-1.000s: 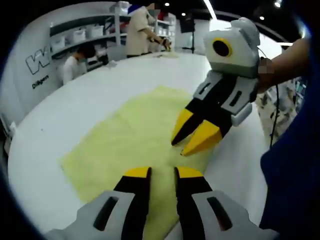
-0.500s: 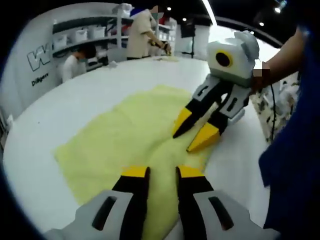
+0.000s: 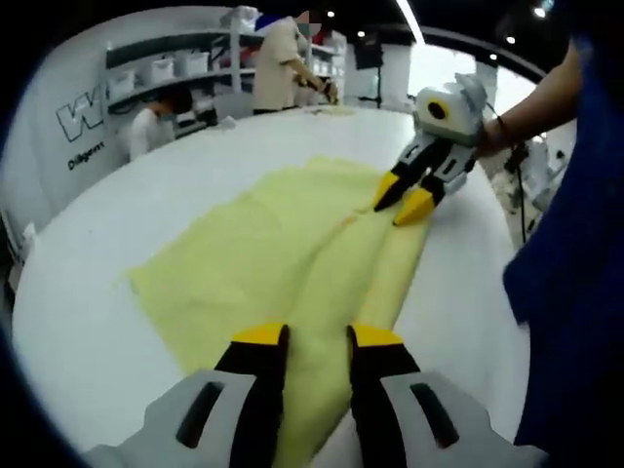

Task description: Fold the garment on the visible template until the final outline fits inside the template.

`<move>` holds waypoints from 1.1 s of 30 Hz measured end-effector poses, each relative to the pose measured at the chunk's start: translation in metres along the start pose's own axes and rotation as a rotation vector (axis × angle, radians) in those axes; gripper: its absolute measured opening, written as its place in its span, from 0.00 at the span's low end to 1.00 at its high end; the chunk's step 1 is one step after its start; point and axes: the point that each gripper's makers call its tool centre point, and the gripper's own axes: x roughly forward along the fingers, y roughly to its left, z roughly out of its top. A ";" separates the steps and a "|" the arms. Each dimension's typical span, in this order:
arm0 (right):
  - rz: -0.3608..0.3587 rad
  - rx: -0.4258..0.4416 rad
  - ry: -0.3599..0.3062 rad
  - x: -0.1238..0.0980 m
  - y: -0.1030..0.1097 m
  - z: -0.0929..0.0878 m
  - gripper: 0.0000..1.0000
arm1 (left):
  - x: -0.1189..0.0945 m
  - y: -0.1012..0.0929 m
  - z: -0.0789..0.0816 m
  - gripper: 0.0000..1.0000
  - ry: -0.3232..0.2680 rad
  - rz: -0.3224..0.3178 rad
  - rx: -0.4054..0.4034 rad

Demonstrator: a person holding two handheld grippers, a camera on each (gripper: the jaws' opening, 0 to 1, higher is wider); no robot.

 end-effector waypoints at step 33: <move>-0.111 0.047 0.002 -0.052 -0.033 -0.030 0.24 | -0.020 0.011 -0.025 0.22 0.002 0.041 -0.050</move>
